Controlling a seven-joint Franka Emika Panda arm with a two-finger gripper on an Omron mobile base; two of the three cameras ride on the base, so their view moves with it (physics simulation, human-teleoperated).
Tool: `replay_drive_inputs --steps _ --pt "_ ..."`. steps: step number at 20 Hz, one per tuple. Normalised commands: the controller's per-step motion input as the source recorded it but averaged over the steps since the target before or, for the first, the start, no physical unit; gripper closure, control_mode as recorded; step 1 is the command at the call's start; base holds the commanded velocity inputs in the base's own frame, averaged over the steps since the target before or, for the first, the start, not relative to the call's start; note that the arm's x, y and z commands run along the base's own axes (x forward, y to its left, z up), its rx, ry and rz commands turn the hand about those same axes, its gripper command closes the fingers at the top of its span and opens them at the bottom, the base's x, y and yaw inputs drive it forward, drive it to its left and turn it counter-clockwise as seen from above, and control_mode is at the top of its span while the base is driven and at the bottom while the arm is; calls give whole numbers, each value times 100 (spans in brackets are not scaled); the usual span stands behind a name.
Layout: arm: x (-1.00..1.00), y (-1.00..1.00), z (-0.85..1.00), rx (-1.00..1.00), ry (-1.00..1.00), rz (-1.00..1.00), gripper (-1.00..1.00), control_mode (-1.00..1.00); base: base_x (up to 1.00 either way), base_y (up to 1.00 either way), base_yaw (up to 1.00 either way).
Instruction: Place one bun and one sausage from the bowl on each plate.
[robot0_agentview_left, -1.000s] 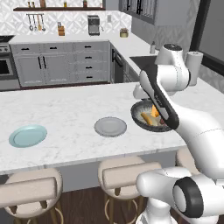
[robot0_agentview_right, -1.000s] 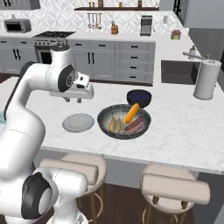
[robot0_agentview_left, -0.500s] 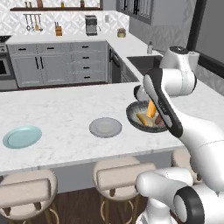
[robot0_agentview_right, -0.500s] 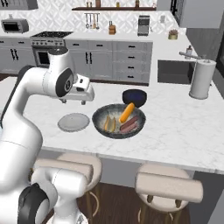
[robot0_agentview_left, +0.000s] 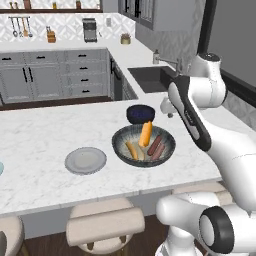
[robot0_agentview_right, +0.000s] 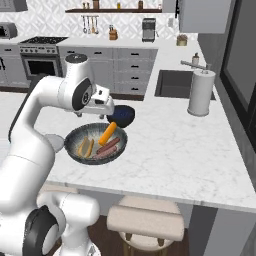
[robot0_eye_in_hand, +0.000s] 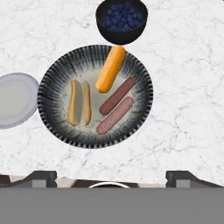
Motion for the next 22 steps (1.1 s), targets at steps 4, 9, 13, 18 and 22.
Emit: replay_drive_inputs --steps 4,9,13,18,22 --pt "68 21 -14 0 0 -13 -100 -100 0 0 0" --pt "44 33 -29 0 0 -12 -100 -100 0 0 0" --pt "7 5 -32 -2 13 -2 -100 -100 0 0 0" --pt "66 37 -77 -16 5 -17 -100 -100 0 0 0" --pt "53 13 -86 -11 18 -14 -100 -100 0 0 0"
